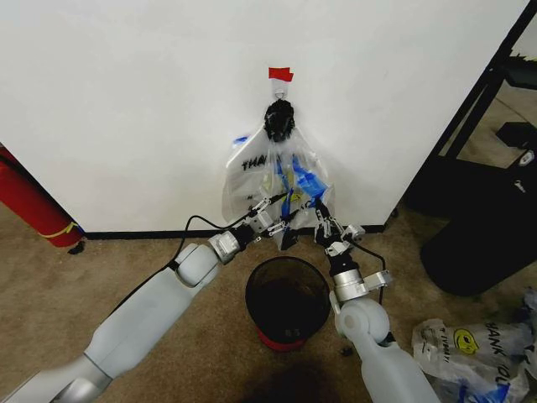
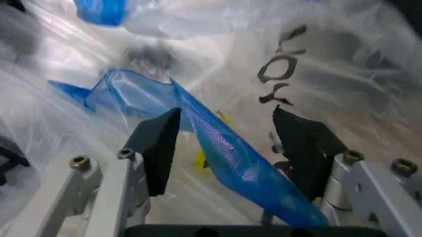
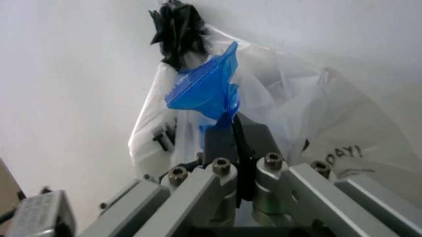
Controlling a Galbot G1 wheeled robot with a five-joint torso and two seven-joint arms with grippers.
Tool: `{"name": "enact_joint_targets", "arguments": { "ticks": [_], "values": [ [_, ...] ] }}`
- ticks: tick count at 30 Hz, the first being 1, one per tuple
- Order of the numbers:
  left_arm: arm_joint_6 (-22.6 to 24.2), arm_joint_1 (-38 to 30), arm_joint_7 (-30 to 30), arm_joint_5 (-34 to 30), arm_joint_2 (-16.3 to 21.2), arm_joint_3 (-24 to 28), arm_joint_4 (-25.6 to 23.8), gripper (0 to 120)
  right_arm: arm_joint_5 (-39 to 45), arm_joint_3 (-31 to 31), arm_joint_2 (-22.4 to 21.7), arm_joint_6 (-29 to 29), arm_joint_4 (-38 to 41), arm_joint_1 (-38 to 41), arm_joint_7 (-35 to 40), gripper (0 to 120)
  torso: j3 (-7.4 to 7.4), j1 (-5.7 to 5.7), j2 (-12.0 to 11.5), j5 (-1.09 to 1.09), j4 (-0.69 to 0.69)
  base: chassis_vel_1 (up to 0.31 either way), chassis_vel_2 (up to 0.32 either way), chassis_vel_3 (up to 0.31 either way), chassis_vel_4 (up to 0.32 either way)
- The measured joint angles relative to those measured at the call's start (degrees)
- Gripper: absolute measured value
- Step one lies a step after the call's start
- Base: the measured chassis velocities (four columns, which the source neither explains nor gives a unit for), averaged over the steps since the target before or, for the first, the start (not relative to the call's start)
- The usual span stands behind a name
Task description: Pick up the garbage bag from the wall and place it over the trash bin.
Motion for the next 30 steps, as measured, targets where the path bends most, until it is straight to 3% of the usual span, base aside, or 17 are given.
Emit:
{"name": "enact_joint_targets", "arguments": {
  "ticks": [6, 10, 18, 21, 26, 27, 30],
  "values": [
    [1.1, 0.1, -3.1, 0.8, 0.5, 0.0, 0.2, 48, -0.4, 0.1, 0.1, 0.0, 0.7, 0.4, -0.1, 0, -0.01, 0.0, 0.0, 0.0, 0.01, 0.0, 0.0, 0.0, 0.0],
    [1.9, 1.2, -5.1, 0.5, 0.9, -0.7, -0.2, 31, -0.7, 0.4, 0.1, 0.1, 0.9, 0.4, -0.3, 0, 0.0, 0.0, 0.0, 0.0, 0.01, 0.0, 0.0, 0.0, 0.0],
    [2.5, 2.4, -6.4, -5.1, 0.6, -1.1, -1.8, 1, -1.4, 0.8, -0.1, 0.6, 0.7, 0.3, -0.5, 0, -0.01, -0.01, 0.0, 0.0, 0.0, 0.0, 0.0, 0.0, 0.0],
    [2.6, 2.8, -6.4, -7.5, 0.6, -1.4, -2.5, 0, -1.5, 1.0, -0.1, 0.8, 0.5, 0.2, -0.5, 0, 0.0, -0.01, 0.0, 0.0, 0.0, 0.0, 0.0, 0.0, 0.0],
    [2.4, 6.8, -4.3, -24.4, 1.2, -4.4, -6.8, 0, -1.6, 2.1, -0.3, 2.1, -0.8, 0.0, -0.4, 0, -0.01, -0.01, 0.0, 0.0, 0.0, 0.0, 0.0, 0.0, 0.0],
    [2.4, 6.8, -4.3, -24.4, 1.2, -4.4, -6.8, 0, -1.6, 2.1, -0.3, 2.1, -0.8, 0.0, -0.4, 0, -0.01, -0.01, 0.0, 0.0, 0.0, 0.0, 0.0, 0.0, 0.0],
    [3.1, 11.2, -3.1, -32.8, 1.3, -8.2, -10.7, 0, -1.2, 2.3, -0.6, 2.8, -1.0, -0.7, -0.2, 0, 0.0, -0.01, 0.0, 0.0, 0.02, 0.0, 0.0, 0.0, 0.0]
  ]
}}
